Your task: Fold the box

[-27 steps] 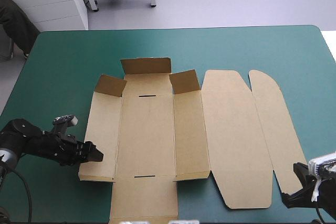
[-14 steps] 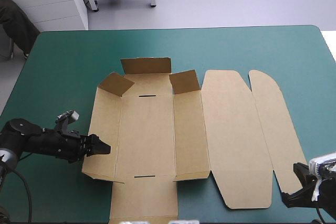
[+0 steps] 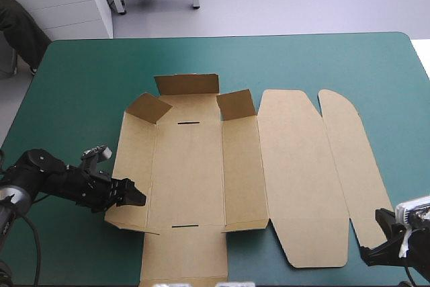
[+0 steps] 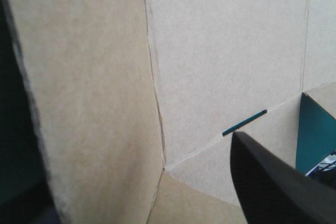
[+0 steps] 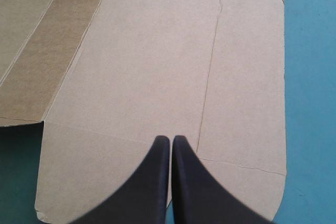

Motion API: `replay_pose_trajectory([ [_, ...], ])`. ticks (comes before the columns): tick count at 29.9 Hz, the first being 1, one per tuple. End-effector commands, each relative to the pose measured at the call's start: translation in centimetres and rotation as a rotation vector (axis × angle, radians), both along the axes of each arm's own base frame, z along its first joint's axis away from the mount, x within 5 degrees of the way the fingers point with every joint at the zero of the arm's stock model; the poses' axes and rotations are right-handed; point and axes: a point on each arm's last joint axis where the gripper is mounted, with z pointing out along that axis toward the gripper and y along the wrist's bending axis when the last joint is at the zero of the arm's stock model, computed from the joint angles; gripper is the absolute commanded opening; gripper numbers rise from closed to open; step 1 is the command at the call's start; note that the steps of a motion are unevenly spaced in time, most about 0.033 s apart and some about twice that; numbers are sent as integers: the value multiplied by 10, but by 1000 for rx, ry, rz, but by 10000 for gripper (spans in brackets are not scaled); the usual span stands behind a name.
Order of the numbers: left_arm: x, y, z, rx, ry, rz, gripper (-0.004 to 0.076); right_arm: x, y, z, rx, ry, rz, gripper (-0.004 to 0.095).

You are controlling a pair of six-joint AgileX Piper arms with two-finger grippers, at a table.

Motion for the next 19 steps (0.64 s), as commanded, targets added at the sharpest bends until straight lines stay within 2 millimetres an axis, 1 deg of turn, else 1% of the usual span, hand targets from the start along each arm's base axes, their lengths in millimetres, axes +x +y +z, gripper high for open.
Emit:
replay_pose_trajectory([
  [1, 4, -4, 11, -46, -36, 32, 444, 3, 0, 10, 13, -65, -5, -1],
  [2, 5, -4, 11, -45, -40, 37, 428, 3, 0, 10, 13, -65, -5, -1],
  [4, 6, -4, 11, -43, -50, 48, 370, 3, 0, 10, 13, -65, -5, -1],
  [5, 7, -3, 11, -37, -58, 55, 328, 3, 0, 10, 13, -65, -5, -1],
  [7, 8, -3, 11, -32, -66, 62, 210, 3, 0, 10, 13, -65, -5, -1],
  [9, 8, -3, 11, -29, -70, 66, 53, 3, 0, 10, 13, -65, -5, -1],
  [10, 8, -3, 11, -28, -72, 64, -10, 3, 0, 10, 13, -65, -5, -1],
  [16, 7, -1, 9, -3, -68, 46, -10, 3, 0, 10, 13, -65, -5, -1],
  [19, 10, 1, 9, 18, -94, 67, -10, 3, 0, 10, 13, -65, -5, -1],
])
